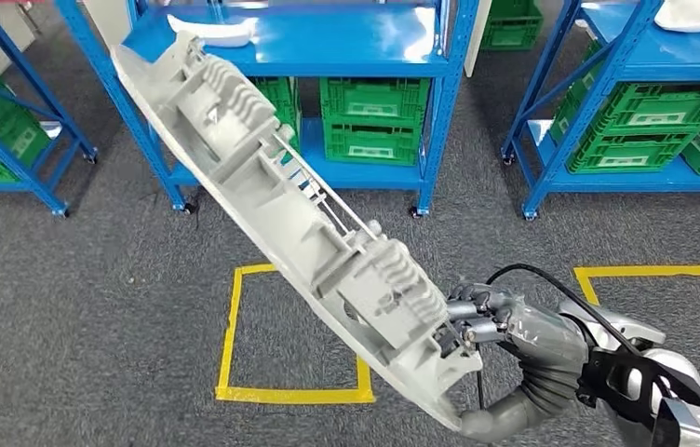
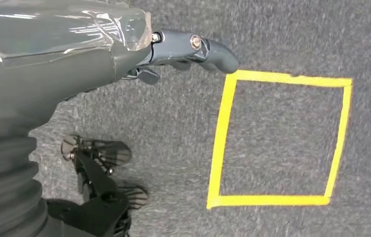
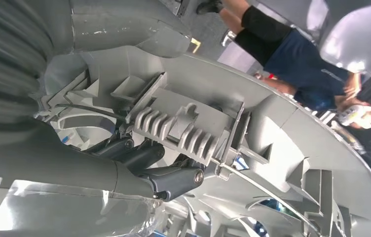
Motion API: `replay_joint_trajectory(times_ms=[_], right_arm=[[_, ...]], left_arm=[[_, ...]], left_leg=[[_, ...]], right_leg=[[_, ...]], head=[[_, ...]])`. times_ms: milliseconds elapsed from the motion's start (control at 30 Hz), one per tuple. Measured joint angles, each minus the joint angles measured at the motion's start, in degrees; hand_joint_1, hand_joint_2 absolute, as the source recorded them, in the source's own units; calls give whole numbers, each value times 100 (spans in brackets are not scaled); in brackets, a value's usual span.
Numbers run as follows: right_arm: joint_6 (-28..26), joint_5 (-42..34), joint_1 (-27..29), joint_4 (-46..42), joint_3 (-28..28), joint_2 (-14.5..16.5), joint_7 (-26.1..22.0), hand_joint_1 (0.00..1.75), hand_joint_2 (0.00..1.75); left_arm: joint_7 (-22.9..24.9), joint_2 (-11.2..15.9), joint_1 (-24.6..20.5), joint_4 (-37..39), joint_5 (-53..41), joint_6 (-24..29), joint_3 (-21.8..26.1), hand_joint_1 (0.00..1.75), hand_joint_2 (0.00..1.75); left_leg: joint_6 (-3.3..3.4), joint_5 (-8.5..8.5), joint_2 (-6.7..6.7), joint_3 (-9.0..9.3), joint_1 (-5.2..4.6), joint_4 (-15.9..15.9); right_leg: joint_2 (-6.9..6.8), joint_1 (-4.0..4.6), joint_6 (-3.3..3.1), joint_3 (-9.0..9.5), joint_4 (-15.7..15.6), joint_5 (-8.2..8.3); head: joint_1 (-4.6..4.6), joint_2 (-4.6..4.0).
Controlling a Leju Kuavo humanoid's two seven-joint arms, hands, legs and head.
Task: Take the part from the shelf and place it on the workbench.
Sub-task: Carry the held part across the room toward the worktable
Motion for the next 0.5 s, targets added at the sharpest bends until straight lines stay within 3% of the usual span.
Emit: replay_joint_trajectory(times_ms=[67, 100, 167, 200, 233, 267, 300, 367, 433, 467, 500], right_arm=[[-5, 32, 18, 1, -10, -19, -21, 173, 175], [-8, 50, 25, 1, -15, -30, -15, 173, 175], [-18, 86, 42, 1, -22, -51, 18, 173, 175], [-24, 102, 56, 1, -25, -59, 36, 173, 175], [-30, 117, 74, 1, -27, -65, 51, 173, 175], [-35, 129, 92, -2, -28, -69, 64, 173, 175], [-38, 139, 105, -5, -28, -72, 74, 173, 175], [-40, 152, 115, -21, -29, -77, 98, 173, 175], [-43, 158, 122, -55, -35, -79, 129, 173, 175], [-46, 159, 127, -69, -39, -79, 142, 173, 175], [-52, 160, 138, -78, -43, -80, 153, 173, 175]], left_arm=[[9, -2, 4, -3, 22, 4, -7, 0, 175], [17, -4, 7, -4, 38, 9, -21, 0, 175], [45, -16, 20, -5, 78, 25, -69, 0, 175], [60, -20, 29, -5, 94, 36, -95, 0, 175], [72, -23, 37, -5, 107, 44, -119, 0, 175], [78, -24, 42, -5, 115, 52, -137, 0, 175], [83, -24, 46, -5, 119, 56, -150, 0, 175], [96, -25, 52, -5, 127, 60, -172, 0, 175], [125, -24, 71, -7, 169, 60, -208, 0, 175], [145, -24, 89, -9, 201, 61, -228, 0, 175], [167, -22, 112, -10, 235, 66, -247, 0, 175]], left_leg=[[105, 165, 39, -80, -9, -90], [156, 265, 59, -141, -6, -141], [225, 444, 86, -298, -23, -180], [240, 529, 93, -397, -41, -176], [248, 612, 99, -498, -58, -171], [251, 692, 104, -599, -73, -164], [248, 767, 107, -702, -83, -152], [226, 889, 109, -894, -95, -94], [187, 989, 111, -1042, -110, -5], [160, 1041, 113, -1089, -111, 21], [132, 1099, 114, -1118, -108, 27]], right_leg=[[0, -12, 25, -52, 13, -7], [1, -7, -8, -116, 139, -165], [3, 9, -111, -305, 754, -725], [5, 17, -129, -384, 1157, -961], [5, 24, -111, -415, 1497, -1073], [5, 31, -66, -372, 1691, -1060], [4, 39, -14, -236, 1684, -955], [0, 69, 22, 342, 1065, -781], [-6, 111, -41, 949, 175, -894], [-8, 132, -82, 1092, -90, -971], [-8, 145, -117, 1111, -207, -999]], head=[[-8, 0], [2, 0], [20, 0], [29, 0], [33, 0], [32, 0], [33, 0], [32, 0], [25, 0], [27, 0], [25, 0]])
